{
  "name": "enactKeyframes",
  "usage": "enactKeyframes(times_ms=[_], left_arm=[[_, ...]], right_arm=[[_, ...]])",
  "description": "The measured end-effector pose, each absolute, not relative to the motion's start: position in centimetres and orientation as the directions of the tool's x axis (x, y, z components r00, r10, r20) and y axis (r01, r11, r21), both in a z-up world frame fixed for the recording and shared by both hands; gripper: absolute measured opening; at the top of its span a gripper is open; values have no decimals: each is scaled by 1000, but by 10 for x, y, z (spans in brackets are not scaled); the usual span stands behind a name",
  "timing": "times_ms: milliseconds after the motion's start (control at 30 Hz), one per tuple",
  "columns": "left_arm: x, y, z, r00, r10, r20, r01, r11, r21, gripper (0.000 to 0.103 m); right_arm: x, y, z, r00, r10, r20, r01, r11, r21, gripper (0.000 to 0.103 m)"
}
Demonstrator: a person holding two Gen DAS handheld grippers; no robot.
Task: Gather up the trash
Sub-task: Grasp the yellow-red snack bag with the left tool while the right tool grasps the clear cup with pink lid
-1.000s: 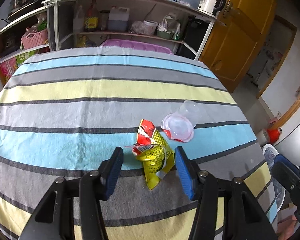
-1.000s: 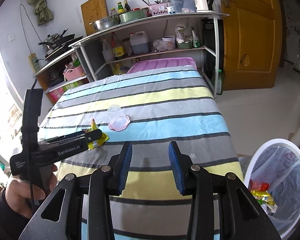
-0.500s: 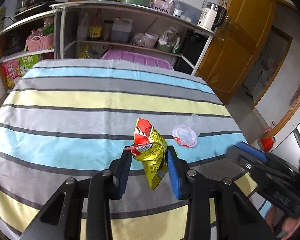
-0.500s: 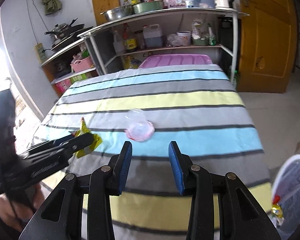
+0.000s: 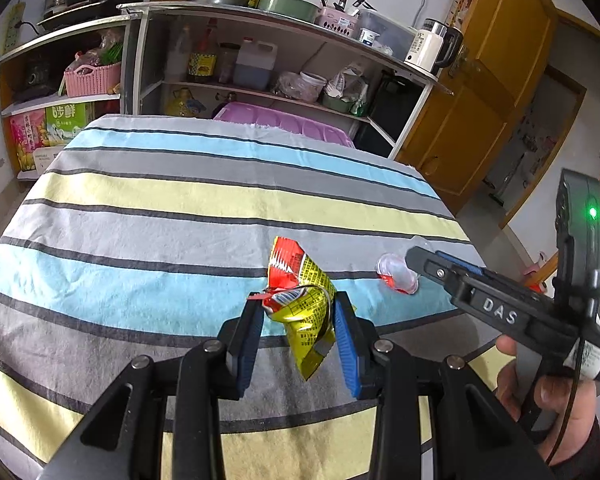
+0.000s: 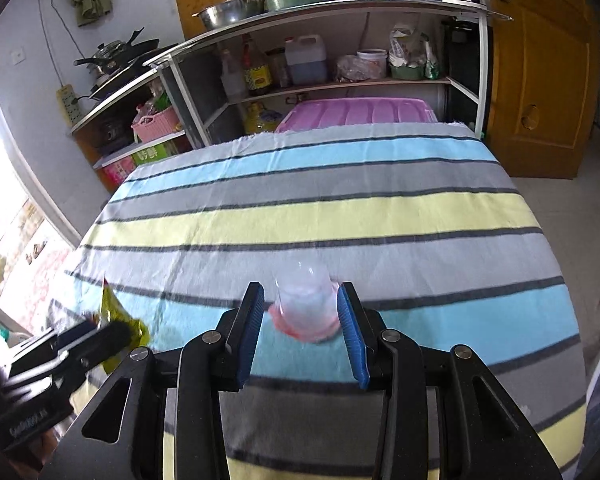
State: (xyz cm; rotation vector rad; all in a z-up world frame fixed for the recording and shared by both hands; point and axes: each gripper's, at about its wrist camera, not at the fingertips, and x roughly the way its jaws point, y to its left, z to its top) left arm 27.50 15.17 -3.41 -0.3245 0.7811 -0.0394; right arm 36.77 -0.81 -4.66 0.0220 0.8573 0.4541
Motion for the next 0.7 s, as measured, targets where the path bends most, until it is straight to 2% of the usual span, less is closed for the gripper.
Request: enactKeyframes(times_ms=[167, 233, 700], left_arm=[[276, 152, -39, 704, -157, -692, -86, 949, -303, 37], [277, 151, -39, 702, -157, -695, -86, 950, -301, 37], [268, 138, -31, 700, -142, -699, -73, 961, -268, 37]], right_arm=[[375, -4, -53, 555, 377, -742, -369, 911, 187, 39], [375, -6, -55, 554, 380, -741, -369, 910, 191, 31], [334, -32, -31, 584, 437, -684, -399, 889, 227, 31]])
